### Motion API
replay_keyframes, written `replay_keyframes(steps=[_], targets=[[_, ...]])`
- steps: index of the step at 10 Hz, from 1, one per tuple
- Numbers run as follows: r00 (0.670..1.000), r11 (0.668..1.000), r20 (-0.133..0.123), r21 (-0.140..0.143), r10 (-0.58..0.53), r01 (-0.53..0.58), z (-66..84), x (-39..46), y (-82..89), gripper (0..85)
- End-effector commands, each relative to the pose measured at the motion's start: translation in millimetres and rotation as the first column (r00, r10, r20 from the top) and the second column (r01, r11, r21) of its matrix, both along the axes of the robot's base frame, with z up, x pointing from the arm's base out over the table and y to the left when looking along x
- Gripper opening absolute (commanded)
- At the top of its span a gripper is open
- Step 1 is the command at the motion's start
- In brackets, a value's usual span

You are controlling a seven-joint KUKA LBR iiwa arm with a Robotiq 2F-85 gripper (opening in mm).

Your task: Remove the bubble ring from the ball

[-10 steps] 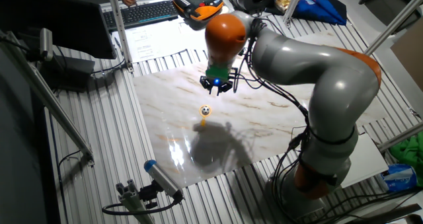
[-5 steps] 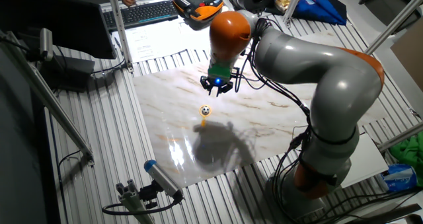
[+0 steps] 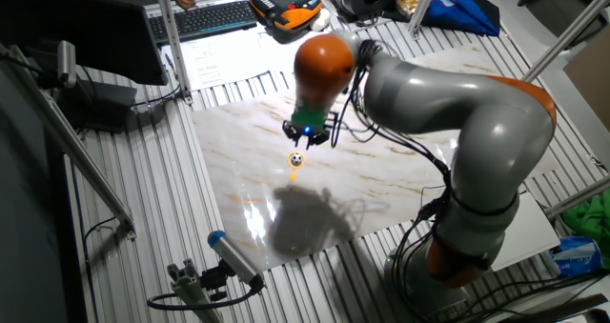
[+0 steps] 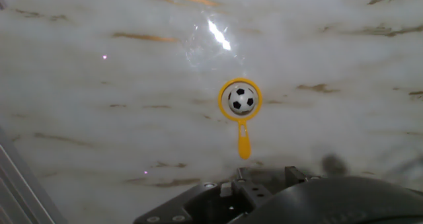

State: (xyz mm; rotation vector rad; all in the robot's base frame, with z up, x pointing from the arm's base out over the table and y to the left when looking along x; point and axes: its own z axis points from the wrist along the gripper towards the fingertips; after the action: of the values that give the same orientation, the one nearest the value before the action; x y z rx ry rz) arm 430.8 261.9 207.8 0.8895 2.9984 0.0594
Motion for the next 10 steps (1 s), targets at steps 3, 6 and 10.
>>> replay_keyframes(steps=[3, 6, 10], targets=[[0.999, 1.000, 0.020, 0.016, -0.027, 0.026, -22.5, -5.5, 7.2, 34.0], [0.999, 0.999, 0.029, -0.004, -0.036, 0.036, -38.6, -8.5, 9.7, 34.0], [0.999, 1.000, 0.048, -0.003, -0.026, 0.026, -57.6, -4.9, 6.2, 34.0]])
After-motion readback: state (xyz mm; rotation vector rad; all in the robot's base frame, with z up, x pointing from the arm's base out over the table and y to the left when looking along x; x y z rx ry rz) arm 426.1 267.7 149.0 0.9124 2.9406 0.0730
